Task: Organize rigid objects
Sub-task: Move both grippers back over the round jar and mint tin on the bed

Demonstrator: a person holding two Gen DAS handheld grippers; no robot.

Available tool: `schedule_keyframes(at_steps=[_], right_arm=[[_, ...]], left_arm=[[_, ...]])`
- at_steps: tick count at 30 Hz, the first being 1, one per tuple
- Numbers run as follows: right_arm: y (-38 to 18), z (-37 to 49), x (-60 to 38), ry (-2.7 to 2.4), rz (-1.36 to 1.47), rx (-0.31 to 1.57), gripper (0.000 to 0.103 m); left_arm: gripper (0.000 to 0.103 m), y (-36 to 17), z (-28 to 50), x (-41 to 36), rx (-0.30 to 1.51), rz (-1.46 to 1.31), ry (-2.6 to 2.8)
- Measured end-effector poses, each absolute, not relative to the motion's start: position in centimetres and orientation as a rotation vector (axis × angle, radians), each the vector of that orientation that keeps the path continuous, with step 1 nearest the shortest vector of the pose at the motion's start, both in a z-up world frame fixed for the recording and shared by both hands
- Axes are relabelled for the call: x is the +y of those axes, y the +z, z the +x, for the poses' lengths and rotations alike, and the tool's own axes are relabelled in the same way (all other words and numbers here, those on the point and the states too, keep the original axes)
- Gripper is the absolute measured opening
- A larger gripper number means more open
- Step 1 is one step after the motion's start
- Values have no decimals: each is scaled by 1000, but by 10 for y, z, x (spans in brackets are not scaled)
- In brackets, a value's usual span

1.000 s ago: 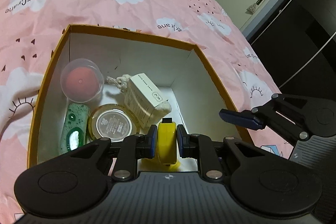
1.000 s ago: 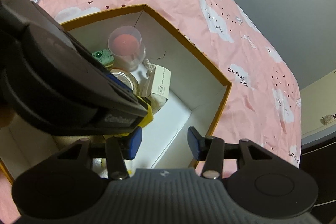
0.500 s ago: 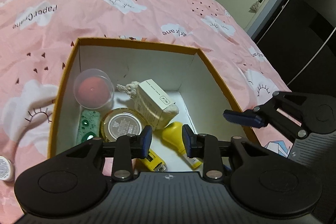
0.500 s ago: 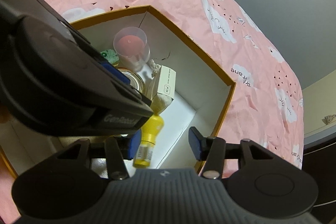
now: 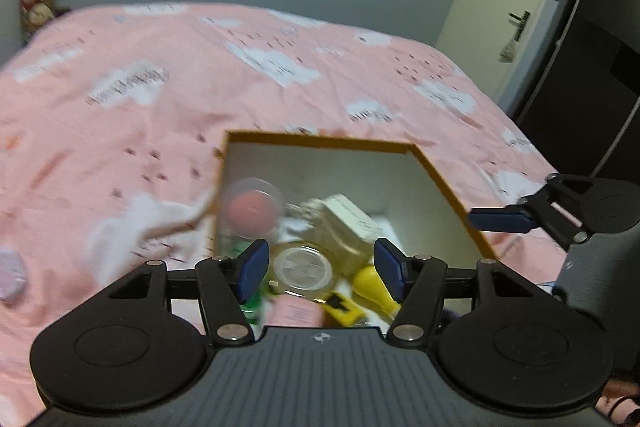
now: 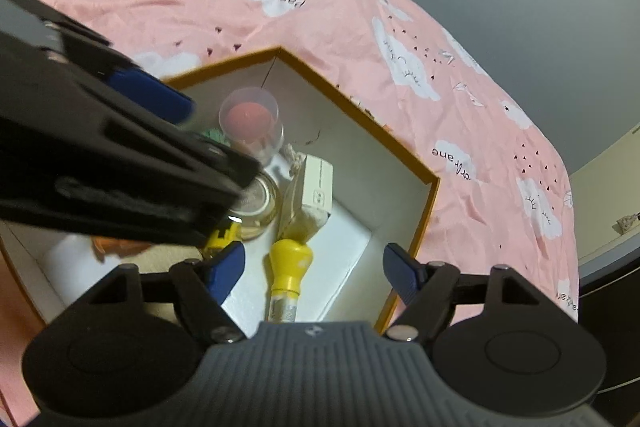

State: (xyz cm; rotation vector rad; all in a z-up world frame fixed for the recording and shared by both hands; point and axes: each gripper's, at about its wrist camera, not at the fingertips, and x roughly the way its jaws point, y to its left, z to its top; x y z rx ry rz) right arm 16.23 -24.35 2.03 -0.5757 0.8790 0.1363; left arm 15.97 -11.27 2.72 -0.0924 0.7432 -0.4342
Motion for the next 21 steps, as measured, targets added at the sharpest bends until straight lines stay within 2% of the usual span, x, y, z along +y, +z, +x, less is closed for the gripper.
schedule_keyframes(at_steps=[2, 4, 12, 21], right_arm=[[26, 160, -240, 137, -547, 856, 77], [32, 158, -236, 137, -513, 829, 83], [55, 152, -216, 220, -295, 732, 84], [59, 149, -156, 301, -206, 663, 85]], left_arm=[[71, 33, 153, -103, 697, -80, -401], [71, 38, 147, -95, 655, -60, -365], [72, 56, 129, -54, 521, -38, -229], [73, 52, 130, 6, 503, -86, -74]])
